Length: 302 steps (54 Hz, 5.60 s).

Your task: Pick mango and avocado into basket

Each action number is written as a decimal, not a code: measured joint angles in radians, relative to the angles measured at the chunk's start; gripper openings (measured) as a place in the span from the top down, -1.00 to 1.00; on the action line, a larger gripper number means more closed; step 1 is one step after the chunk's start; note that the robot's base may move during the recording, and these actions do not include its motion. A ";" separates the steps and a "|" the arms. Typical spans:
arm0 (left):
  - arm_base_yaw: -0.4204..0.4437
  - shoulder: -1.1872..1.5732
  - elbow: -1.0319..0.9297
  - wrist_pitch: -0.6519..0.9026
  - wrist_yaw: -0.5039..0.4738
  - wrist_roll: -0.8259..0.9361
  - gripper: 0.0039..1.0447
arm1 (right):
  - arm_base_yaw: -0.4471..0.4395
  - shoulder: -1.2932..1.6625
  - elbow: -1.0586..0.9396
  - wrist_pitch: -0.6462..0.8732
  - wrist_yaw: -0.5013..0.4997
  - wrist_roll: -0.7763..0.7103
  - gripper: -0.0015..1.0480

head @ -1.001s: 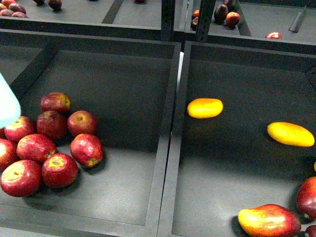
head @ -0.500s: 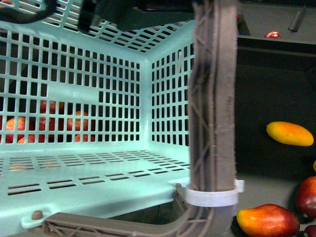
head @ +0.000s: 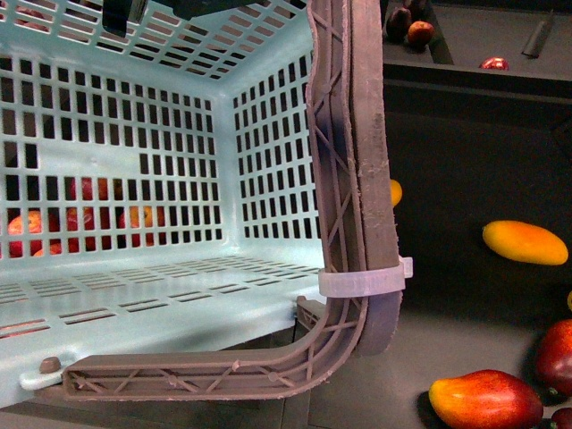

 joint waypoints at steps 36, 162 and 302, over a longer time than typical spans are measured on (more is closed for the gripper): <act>0.000 0.000 -0.003 -0.002 0.005 -0.001 0.79 | 0.048 0.153 0.055 -0.061 0.330 0.128 -0.85; 0.000 -0.002 -0.003 -0.002 0.005 -0.002 0.79 | -0.364 2.477 0.930 0.540 0.316 0.566 -0.85; 0.001 -0.002 -0.010 -0.006 0.003 -0.005 0.79 | 0.430 1.702 0.801 0.531 -0.224 0.708 -0.14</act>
